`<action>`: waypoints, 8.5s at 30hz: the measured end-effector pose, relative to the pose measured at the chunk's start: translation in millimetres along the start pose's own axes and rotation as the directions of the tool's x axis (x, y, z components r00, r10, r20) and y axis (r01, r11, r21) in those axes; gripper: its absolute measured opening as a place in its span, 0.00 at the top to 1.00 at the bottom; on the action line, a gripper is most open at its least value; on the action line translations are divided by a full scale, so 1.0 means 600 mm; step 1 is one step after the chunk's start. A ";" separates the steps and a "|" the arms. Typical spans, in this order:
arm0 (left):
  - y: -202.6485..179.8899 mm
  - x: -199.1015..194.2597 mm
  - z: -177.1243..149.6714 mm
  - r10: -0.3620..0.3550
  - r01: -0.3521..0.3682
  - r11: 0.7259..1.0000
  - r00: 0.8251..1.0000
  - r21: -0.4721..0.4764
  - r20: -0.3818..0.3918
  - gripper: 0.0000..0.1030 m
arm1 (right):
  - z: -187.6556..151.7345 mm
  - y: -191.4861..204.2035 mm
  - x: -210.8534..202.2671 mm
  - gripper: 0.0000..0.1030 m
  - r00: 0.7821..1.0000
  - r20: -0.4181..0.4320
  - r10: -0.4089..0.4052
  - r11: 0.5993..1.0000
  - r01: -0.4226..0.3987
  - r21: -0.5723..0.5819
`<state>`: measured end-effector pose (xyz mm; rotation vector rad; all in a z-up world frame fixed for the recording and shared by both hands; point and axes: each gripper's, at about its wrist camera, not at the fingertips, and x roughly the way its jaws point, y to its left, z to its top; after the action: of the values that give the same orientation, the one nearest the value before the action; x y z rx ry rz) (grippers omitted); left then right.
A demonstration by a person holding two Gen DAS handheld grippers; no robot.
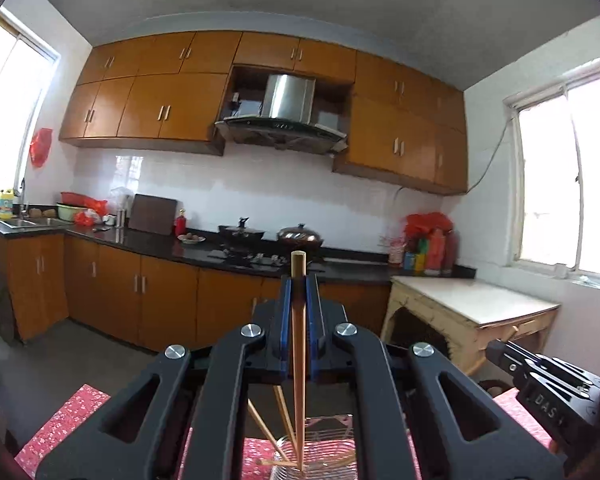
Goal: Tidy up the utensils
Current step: 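Drop both chopsticks into the wire holder by opening both tools, then move both open tools back toward the remaining chopsticks on the cloth, then close the right tool on a bamboo chopstick while the left tool grasps another, then lift both held chopsticks and carry them toward the wire holder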
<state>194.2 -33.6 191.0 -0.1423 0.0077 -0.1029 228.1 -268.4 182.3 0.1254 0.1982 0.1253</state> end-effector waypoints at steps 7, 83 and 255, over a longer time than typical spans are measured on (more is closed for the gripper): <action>0.000 0.053 -0.038 0.027 -0.027 1.000 0.999 -0.010 -0.045 0.93 | -0.019 0.003 0.063 0.93 0.998 -0.059 -0.015 1.000 0.014 -0.023; 0.120 -0.117 -0.212 0.137 -0.123 0.990 0.940 0.064 -0.314 0.34 | -0.294 -0.089 -0.045 0.52 0.937 -0.315 -0.154 0.988 0.151 -0.032; 0.103 -0.150 -0.130 -0.031 0.052 0.993 0.983 0.109 -0.180 0.93 | -0.123 -0.086 -0.171 0.92 0.991 0.027 -0.130 0.991 0.130 0.012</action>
<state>110.0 25.4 104.9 -0.0191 0.1769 -0.1573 118.8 -325.0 122.6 0.1236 0.1787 -0.0075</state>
